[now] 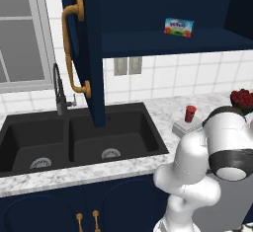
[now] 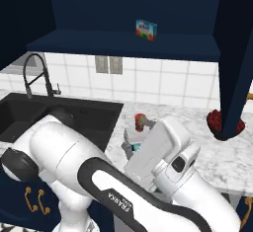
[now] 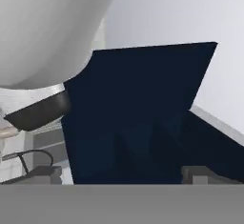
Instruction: Pick the yogurt and place it on the digital scale for weighing, and close the cabinet.
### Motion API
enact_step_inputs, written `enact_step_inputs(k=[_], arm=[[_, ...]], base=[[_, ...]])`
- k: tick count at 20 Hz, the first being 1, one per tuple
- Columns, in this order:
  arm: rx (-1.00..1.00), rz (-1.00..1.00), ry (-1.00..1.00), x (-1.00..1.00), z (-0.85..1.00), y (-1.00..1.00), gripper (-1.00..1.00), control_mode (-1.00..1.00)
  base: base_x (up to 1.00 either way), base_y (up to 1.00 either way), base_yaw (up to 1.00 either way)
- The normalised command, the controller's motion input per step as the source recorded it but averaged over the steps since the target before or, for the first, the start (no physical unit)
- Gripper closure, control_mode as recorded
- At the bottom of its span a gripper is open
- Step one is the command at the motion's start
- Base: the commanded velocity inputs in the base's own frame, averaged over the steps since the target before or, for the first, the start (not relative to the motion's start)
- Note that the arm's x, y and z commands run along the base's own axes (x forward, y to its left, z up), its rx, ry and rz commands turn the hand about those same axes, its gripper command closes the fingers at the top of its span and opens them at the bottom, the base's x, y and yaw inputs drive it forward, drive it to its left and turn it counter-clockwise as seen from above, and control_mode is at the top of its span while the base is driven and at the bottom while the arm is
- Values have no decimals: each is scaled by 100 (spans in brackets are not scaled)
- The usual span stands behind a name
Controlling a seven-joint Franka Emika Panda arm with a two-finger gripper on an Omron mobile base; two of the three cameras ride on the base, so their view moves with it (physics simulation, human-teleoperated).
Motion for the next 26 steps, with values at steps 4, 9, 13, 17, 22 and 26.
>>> enact_step_inputs(k=[4,9,13,17,22,26], arm=[[-72,0,-1,-28,-17,100,-100,-100],[-30,-8,-13,-10,-29,100,-100,-100],[-21,-18,-18,53,7,100,-100,-100],[-19,-13,-11,52,41,86,-100,-100],[28,-3,-32,20,0,21,-100,-100],[76,28,-29,16,0,-36,-100,-100]], base=[[0,0,0],[0,0,0],[0,0,0],[0,0,0],[0,0,0],[0,0,0]])
